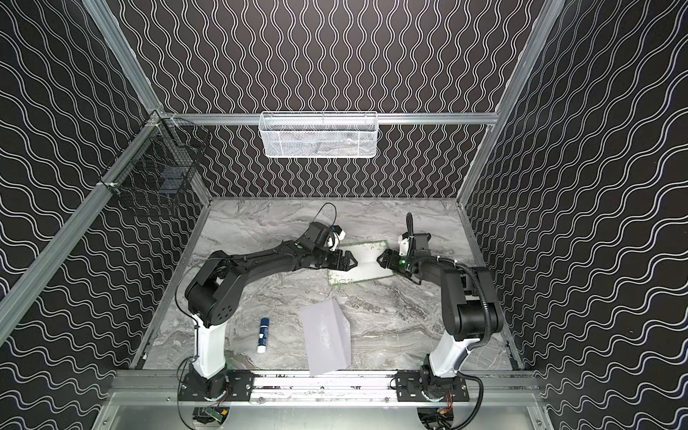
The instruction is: Place the letter into the envelope and seal it
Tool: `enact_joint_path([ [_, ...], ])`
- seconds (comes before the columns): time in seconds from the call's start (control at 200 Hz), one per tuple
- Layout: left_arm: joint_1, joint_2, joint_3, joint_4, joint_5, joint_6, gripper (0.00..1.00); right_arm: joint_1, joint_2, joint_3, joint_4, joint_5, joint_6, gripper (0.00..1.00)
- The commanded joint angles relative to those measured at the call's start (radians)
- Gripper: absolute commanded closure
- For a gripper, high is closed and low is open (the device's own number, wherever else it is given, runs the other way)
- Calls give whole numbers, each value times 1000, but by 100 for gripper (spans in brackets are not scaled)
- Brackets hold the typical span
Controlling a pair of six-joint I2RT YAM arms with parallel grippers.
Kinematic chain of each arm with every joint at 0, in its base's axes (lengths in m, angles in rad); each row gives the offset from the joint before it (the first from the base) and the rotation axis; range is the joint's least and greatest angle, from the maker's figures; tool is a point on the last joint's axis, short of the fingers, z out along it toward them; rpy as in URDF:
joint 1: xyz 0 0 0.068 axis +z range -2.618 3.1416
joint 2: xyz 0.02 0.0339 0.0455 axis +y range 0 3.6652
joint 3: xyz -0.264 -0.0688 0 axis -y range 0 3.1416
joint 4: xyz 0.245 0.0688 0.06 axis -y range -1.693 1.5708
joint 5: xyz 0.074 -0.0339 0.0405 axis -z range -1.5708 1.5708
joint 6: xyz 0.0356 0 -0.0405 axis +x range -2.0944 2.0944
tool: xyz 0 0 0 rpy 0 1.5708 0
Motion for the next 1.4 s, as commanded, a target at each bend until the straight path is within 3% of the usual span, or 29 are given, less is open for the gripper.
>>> enact_joint_path([
  [0.0,5,21,36,-14,-17,33,11,2,-19,-43,-9,-84,48,21],
  [0.691,66,60,-3,-58,20,75,13,-38,1,-114,162,-298,147,31],
  [0.886,66,67,-19,-60,57,83,20,-54,39,-135,258,-348,176,36],
  [1.391,67,20,-79,71,199,79,13,-58,121,-143,430,-426,274,45],
])
